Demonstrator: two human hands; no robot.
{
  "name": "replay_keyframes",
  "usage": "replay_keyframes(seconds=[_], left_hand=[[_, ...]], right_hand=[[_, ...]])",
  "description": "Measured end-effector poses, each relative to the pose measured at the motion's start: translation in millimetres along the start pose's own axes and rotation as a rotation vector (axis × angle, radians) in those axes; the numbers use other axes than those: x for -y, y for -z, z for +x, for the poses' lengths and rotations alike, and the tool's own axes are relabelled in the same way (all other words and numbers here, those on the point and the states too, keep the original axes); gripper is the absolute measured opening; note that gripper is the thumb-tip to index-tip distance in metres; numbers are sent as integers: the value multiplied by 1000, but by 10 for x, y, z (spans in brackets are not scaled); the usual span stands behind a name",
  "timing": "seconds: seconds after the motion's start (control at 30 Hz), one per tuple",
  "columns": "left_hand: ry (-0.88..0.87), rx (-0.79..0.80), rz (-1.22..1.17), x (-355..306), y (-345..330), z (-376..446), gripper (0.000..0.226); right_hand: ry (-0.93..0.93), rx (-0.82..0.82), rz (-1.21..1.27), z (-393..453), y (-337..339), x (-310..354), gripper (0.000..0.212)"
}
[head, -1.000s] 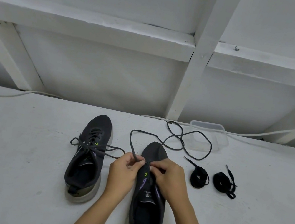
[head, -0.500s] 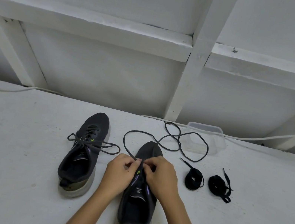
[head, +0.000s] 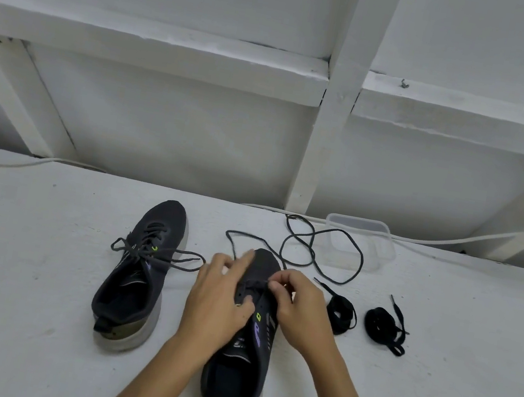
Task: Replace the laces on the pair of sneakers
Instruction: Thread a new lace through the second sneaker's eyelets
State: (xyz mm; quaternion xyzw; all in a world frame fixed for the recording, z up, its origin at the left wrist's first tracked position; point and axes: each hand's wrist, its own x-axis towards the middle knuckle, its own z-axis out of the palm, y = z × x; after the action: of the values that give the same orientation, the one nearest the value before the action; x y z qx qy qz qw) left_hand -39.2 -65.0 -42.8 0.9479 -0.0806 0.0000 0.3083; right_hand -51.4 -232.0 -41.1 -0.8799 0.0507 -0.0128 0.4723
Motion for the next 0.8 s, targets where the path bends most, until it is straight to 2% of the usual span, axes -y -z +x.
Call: replay_keyframes(seconds=[0.07,0.13,0.23,0.3,0.4,0.5,0.6,0.8], left_hand=[[-154,32,91,-41,8,82,50],[-204,77,85,-45,22,188,32],[-168,28,-50,-12,50,269,14],[-141,33,-129,40,69,265,6],[-162,144,-133,96,90,253,14],[-158,180,-101,92,91,284,15],[-162,209,-69,73,13,281,12],[-88,144,-162,123,-142,204,14]], right_hand=[[4,4,37,-23,8,23,14],[12,-4,45,-42,25,15,15],[-78,45,162,-120,61,-47,30],[-137,7,273,-177,61,-122,37],[-222,-130,496,-242,-4,-178,30],[-282,-230,635,-266,-63,-160,18],[-269,-249,549,-272,-123,-162,16],[-295,-269,551,-270,-167,-144,19]])
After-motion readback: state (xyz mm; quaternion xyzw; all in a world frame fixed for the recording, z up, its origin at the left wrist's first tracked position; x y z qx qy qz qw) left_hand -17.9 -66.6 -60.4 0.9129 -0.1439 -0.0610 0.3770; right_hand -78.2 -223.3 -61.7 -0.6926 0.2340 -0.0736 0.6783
